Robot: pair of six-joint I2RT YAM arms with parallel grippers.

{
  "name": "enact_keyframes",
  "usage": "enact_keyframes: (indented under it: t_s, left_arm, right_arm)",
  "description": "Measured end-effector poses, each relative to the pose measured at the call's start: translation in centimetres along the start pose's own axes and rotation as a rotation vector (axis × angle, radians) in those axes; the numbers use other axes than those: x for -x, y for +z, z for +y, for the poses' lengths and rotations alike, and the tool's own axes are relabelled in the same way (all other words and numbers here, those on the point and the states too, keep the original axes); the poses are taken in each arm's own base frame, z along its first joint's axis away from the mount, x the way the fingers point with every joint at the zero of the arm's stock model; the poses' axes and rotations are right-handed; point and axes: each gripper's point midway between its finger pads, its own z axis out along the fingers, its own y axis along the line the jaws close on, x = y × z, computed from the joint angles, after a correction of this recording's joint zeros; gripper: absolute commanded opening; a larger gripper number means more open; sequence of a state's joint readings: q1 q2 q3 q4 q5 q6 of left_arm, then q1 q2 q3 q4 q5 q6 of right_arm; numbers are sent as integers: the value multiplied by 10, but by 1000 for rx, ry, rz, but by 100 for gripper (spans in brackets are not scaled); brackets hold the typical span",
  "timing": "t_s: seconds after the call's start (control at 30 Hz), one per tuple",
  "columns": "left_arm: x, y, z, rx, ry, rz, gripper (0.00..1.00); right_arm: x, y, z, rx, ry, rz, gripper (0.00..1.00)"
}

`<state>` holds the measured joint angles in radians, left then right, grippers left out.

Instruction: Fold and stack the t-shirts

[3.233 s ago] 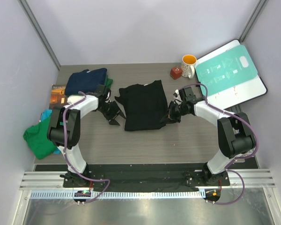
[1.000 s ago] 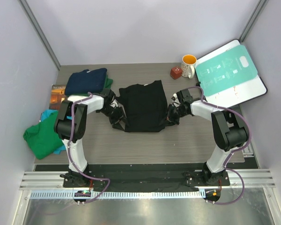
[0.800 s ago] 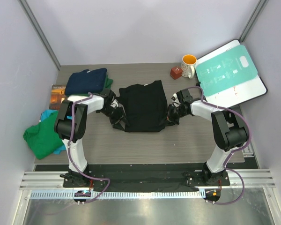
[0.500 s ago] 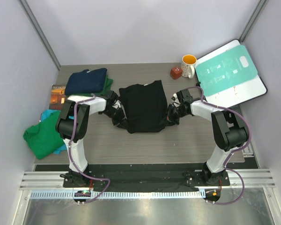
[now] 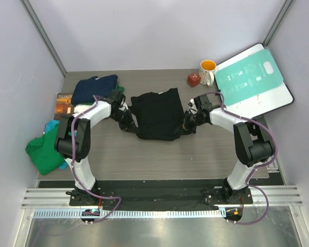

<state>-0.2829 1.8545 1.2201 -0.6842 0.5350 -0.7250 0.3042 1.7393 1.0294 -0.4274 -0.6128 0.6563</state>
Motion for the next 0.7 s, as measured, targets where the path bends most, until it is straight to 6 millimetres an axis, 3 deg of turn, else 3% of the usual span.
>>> enact_keyframes:
  t_s: [0.17,0.37,0.5,0.7]
  left_arm:
    - [43,-43,-34,-51,33,-137,0]
    - [75,-75,-63,-87,63,-243,0]
    - [102,-77,-79,-95,76,-277,0]
    - [146,-61,-89,-70,71,-298,0]
  right_arm:
    - [24,-16,34,59,-49,-70,1]
    - [55,-34,69,119,-96,-150,1]
    - [80,-35,84,137,-112,-185,1]
    - [127,-20,85,126,-86,-218,1]
